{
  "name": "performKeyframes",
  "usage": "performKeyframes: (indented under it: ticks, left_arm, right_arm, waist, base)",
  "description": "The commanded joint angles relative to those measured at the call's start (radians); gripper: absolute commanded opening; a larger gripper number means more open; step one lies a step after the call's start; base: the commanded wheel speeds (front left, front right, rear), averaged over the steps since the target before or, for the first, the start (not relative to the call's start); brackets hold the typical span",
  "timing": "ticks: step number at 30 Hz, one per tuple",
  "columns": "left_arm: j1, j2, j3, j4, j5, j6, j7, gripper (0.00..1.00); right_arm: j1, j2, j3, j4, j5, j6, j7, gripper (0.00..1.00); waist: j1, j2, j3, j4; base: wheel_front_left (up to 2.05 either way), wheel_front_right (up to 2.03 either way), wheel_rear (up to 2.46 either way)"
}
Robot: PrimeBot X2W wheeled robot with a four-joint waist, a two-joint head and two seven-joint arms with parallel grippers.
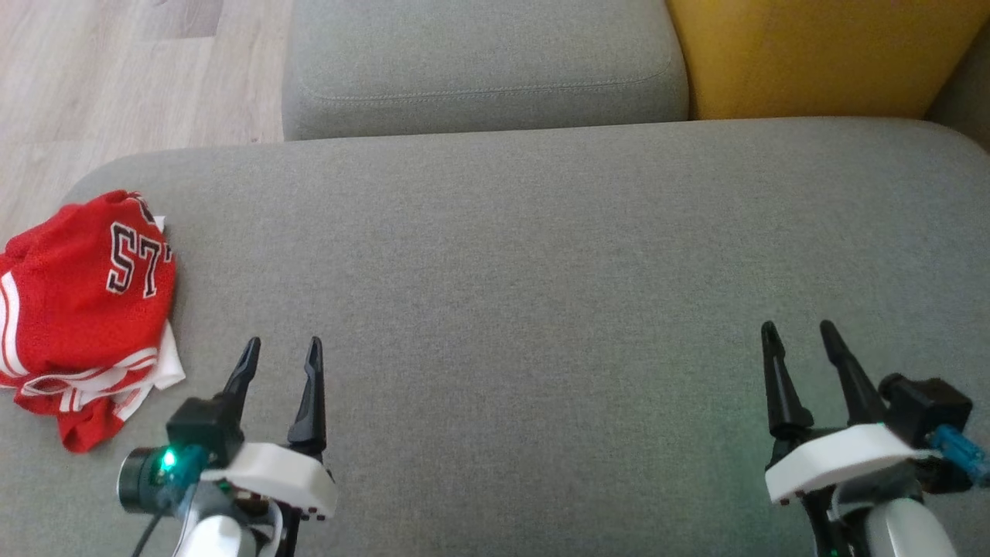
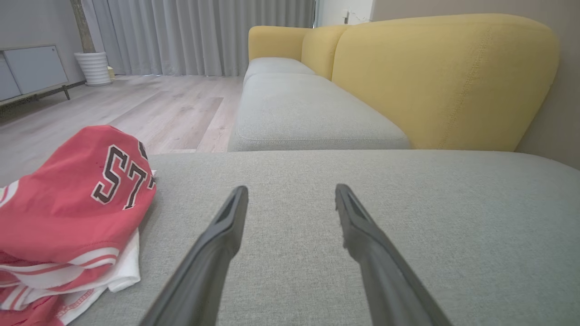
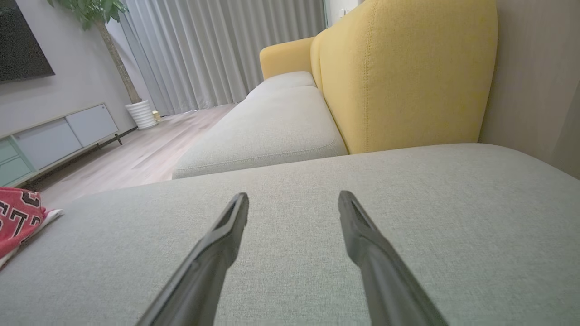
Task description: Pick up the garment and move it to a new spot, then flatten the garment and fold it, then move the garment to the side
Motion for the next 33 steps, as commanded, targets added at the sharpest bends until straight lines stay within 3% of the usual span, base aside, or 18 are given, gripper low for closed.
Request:
performKeyframes:
  ticks: [1,14,33]
  left_arm:
    - [-0.030,0.020,0.025,-0.027,0.034,0.008,-0.020,1.00]
    - [-0.024,-0.002,0.034,-0.007,0.112,-0.001,-0.056,1.00]
    - [-0.025,-0.030,0.072,0.020,0.100,-0.030,-0.056,1.00]
  right_arm:
    - [-0.023,-0.002,0.020,-0.040,-0.028,-0.001,-0.008,1.00]
    - [-0.019,0.004,0.014,-0.042,-0.081,-0.001,-0.007,1.00]
    - [-0.019,0.006,0.009,-0.040,-0.059,-0.001,0.004,1.00]
  waist:
    - [0.0000,-0.0001,0.000,0.000]
    - [0.0000,-0.0001,0.001,0.001]
    - [0.0000,-0.0001,0.001,0.005]
  base:
    - [0.00,0.00,0.00]
    - [0.00,0.00,0.00]
    - [0.00,0.00,0.00]
